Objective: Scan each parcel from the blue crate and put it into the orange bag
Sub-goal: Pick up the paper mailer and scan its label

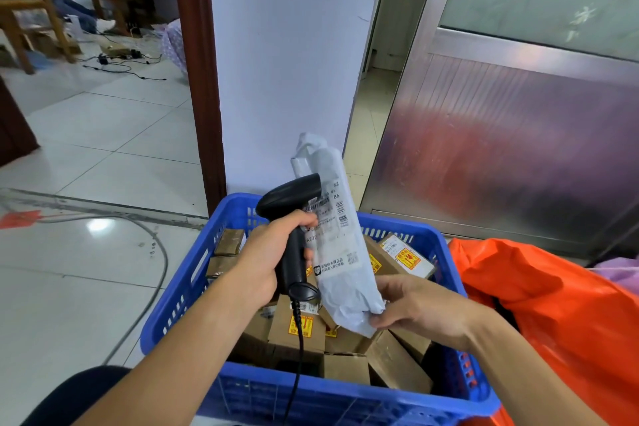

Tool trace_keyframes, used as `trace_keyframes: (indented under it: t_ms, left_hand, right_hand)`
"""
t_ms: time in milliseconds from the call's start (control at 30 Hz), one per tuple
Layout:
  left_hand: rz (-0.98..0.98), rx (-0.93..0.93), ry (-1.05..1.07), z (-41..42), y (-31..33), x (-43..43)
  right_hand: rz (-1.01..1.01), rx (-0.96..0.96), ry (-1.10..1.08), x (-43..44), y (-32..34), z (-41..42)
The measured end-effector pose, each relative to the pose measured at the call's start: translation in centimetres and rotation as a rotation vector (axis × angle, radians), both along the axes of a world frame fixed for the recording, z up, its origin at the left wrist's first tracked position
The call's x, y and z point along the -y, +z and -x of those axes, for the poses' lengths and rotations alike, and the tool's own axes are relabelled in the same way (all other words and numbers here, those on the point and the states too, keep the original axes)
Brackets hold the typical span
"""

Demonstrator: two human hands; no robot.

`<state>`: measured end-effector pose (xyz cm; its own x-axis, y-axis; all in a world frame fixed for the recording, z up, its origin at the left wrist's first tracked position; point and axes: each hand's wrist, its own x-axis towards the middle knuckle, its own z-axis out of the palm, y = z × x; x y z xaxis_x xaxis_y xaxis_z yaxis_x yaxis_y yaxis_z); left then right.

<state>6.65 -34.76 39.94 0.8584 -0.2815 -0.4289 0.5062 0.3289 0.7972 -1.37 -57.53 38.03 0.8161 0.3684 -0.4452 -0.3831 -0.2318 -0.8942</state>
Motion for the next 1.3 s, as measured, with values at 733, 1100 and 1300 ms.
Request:
trace_keyframes:
  t_ms: [733,1100,1300]
  left_hand:
    - [-0.345,0.338,-0.015,1.3,-0.4,0.6]
    - [-0.415,0.427,-0.164,3.1,-1.0,2.0]
    - [-0.424,0.422,-0.137,3.3,-0.9,2.2]
  right_hand:
    - [-0.231,0.068,-0.107,-1.2,1.6,0.5]
    - [-0.187,0.123,-0.329,-2.4,0.7,0.2]
    - [-0.224,0.089,-0.332,-2.0,1.2,0.4]
